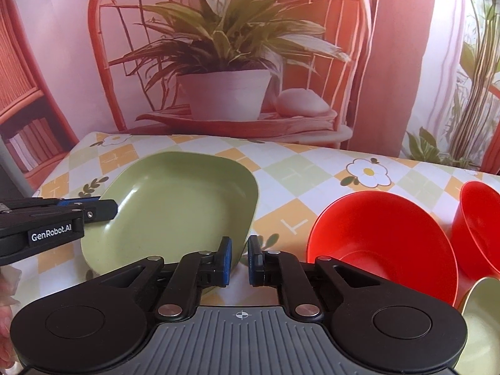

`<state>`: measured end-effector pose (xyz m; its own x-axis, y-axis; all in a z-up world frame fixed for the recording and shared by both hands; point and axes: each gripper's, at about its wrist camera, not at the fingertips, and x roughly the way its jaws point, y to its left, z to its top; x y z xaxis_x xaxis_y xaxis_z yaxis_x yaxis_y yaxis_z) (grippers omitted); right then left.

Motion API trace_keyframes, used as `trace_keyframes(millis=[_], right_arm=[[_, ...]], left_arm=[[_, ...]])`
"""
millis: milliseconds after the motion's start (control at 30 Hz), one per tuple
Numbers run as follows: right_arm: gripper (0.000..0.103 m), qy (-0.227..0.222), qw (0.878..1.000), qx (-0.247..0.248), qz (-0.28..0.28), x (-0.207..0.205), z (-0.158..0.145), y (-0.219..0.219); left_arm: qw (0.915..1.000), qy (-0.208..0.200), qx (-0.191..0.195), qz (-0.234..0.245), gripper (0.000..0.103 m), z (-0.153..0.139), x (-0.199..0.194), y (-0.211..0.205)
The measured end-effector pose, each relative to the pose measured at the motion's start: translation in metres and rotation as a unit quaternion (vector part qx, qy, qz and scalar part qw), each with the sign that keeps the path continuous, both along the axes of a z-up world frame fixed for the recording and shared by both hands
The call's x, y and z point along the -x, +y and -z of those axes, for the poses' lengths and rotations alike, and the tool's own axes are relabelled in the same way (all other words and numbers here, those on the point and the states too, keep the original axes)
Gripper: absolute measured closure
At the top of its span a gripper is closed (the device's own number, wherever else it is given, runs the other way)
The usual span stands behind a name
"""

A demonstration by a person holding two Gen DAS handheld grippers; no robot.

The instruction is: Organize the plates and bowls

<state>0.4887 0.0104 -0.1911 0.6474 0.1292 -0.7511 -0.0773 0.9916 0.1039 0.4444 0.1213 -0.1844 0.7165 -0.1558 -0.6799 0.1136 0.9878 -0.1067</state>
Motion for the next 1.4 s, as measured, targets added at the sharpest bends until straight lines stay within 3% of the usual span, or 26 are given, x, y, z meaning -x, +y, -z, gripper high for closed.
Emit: trace_keyframes(millis=[300, 600, 1100, 1400], right_arm=[[0.094, -0.003, 1.0, -0.015, -0.006, 0.014, -0.007, 0.003], [0.094, -0.03, 0.999, -0.034, -0.025, 0.04, -0.032, -0.001], [0.094, -0.069, 0.995, -0.067, 0.013, 0.089, -0.073, -0.068], [0.094, -0.103, 0.992, -0.062, 0.04, 0.124, -0.089, -0.117]], left_arm=[[0.9999, -0.002, -0.007, -0.011, 0.092, -0.006, 0.02, 0.004], [0.9997, -0.015, -0.013, -0.011, 0.092, -0.032, 0.048, 0.006], [0.9982, -0.051, -0.014, 0.027, 0.092, -0.073, 0.086, -0.047], [0.9964, -0.052, -0.005, 0.066, 0.092, -0.075, 0.095, -0.085]])
